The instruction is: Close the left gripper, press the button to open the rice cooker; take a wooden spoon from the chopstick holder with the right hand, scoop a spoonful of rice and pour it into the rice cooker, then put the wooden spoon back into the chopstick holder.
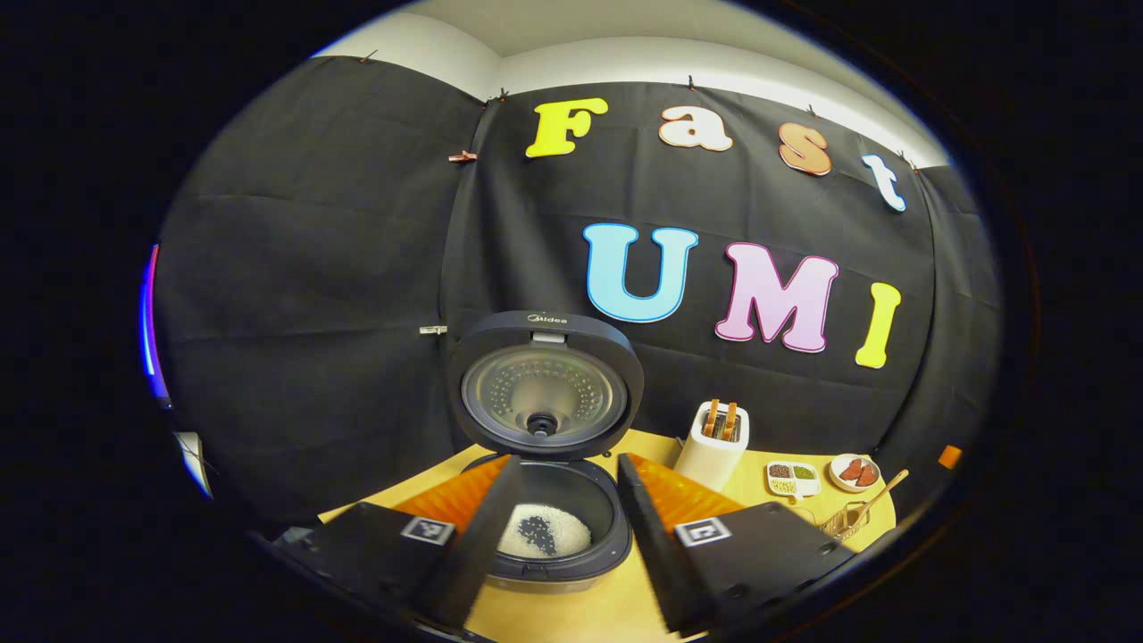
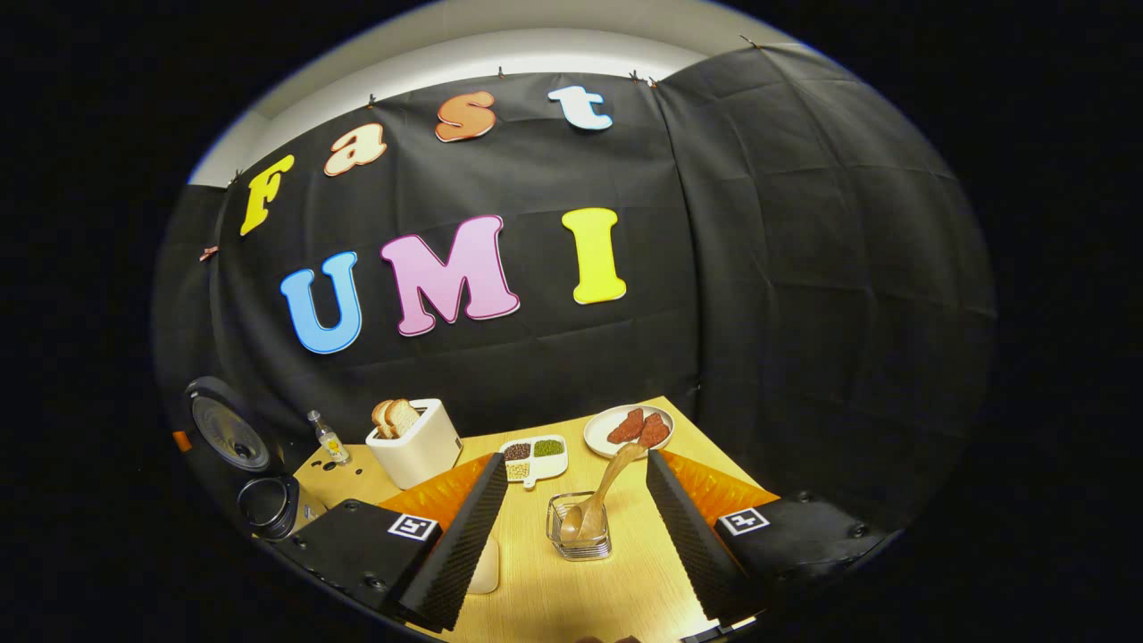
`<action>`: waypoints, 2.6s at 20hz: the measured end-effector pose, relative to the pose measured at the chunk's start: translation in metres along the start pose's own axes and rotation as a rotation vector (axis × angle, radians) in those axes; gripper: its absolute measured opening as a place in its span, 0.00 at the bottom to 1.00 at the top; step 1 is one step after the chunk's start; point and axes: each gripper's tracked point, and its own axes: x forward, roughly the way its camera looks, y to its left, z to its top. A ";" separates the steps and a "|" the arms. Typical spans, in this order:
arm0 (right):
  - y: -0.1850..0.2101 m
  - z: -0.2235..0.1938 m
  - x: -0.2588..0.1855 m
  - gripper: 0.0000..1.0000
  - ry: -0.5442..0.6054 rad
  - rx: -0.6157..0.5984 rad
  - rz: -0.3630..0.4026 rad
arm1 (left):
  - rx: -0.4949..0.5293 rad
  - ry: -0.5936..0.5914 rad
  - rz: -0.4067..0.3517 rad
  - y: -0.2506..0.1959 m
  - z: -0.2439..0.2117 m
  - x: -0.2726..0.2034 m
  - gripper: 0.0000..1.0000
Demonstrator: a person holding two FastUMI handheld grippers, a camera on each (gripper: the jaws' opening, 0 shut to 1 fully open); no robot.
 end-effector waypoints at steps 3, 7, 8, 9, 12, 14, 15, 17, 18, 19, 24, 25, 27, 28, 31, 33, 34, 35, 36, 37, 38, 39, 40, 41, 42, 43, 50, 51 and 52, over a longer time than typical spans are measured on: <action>-0.013 -0.014 0.030 0.98 0.059 0.048 0.004 | 0.001 -0.012 0.028 -0.010 -0.002 -0.016 0.95; -0.030 -0.036 0.066 0.98 0.135 0.114 -0.001 | 0.008 0.014 0.071 -0.021 -0.013 -0.033 0.95; -0.034 -0.042 0.075 0.98 0.150 0.123 -0.001 | 0.006 0.025 0.085 -0.024 -0.017 -0.037 0.95; -0.037 -0.048 0.085 0.98 0.165 0.129 0.000 | 0.006 0.035 0.100 -0.026 -0.022 -0.041 0.95; -0.045 -0.068 0.113 0.98 0.218 0.151 -0.001 | 0.001 0.066 0.133 -0.036 -0.036 -0.055 0.95; -0.049 -0.081 0.131 0.99 0.253 0.181 -0.004 | 0.002 0.093 0.147 -0.042 -0.046 -0.062 0.95; -0.052 -0.088 0.140 0.99 0.267 0.194 -0.011 | 0.008 0.110 0.155 -0.045 -0.054 -0.066 0.95; -0.056 -0.100 0.158 0.99 0.297 0.227 -0.023 | 0.023 0.134 0.161 -0.051 -0.063 -0.070 0.95; -0.057 -0.107 0.165 0.99 0.316 0.249 -0.026 | 0.034 0.145 0.164 -0.054 -0.067 -0.072 0.95; -0.056 -0.114 0.171 0.99 0.334 0.270 -0.031 | 0.051 0.155 0.172 -0.056 -0.071 -0.073 0.95; -0.053 -0.130 0.191 0.82 0.369 0.303 -0.021 | 0.085 0.183 0.166 -0.069 -0.085 -0.077 0.96; -0.053 -0.130 0.193 0.63 0.358 0.296 -0.022 | 0.080 0.189 0.163 -0.071 -0.089 -0.077 0.96; -0.046 -0.130 0.194 0.48 0.356 0.294 0.004 | 0.063 0.198 0.156 -0.076 -0.095 -0.077 0.96; -0.040 -0.131 0.190 0.48 0.371 0.289 0.019 | 0.056 0.203 0.153 -0.078 -0.098 -0.076 0.95; -0.028 -0.134 0.188 0.48 0.370 0.238 0.061 | 0.049 0.212 0.149 -0.081 -0.105 -0.078 0.96; -0.036 -0.128 0.188 0.48 0.349 0.193 0.019 | 0.046 0.212 0.138 -0.083 -0.106 -0.078 0.95; -0.032 -0.130 0.191 0.34 0.340 0.200 0.038 | 0.046 0.213 0.135 -0.083 -0.106 -0.078 0.95; -0.029 -0.134 0.193 0.19 0.366 0.210 0.043 | 0.043 0.215 0.134 -0.082 -0.108 -0.079 0.95; -0.028 -0.139 0.187 0.24 0.402 0.219 0.032 | 0.036 0.218 0.131 -0.080 -0.109 -0.079 0.96; -0.027 -0.144 0.184 0.24 0.431 0.230 0.022 | 0.029 0.221 0.128 -0.079 -0.111 -0.081 0.96; -0.036 -0.144 0.181 0.24 0.447 0.230 -0.007 | 0.022 0.224 0.126 -0.077 -0.112 -0.081 0.95; -0.038 -0.146 0.186 0.09 0.444 0.242 -0.005 | 0.016 0.228 0.125 -0.075 -0.115 -0.082 0.95; -0.034 -0.142 0.185 0.16 0.429 0.241 -0.005 | 0.008 0.233 0.124 -0.073 -0.117 -0.083 0.95; -0.036 -0.144 0.188 0.16 0.422 0.236 -0.008 | -0.002 0.239 0.120 -0.070 -0.119 -0.083 0.95; -0.034 -0.142 0.182 0.12 0.428 0.233 -0.008 | -0.012 0.244 0.116 -0.067 -0.120 -0.083 0.95; -0.033 -0.139 0.181 0.12 0.420 0.231 -0.007 | -0.018 0.248 0.114 -0.063 -0.123 -0.082 0.95; -0.022 -0.077 0.159 0.09 0.273 0.194 -0.013 | -0.058 0.243 0.070 -0.043 -0.119 -0.068 0.96; -0.020 -0.069 0.153 0.09 0.256 0.195 -0.016 | -0.062 0.240 0.060 -0.041 -0.120 -0.066 0.96; -0.017 -0.059 0.147 0.09 0.237 0.199 -0.018 | -0.064 0.235 0.048 -0.038 -0.118 -0.064 0.96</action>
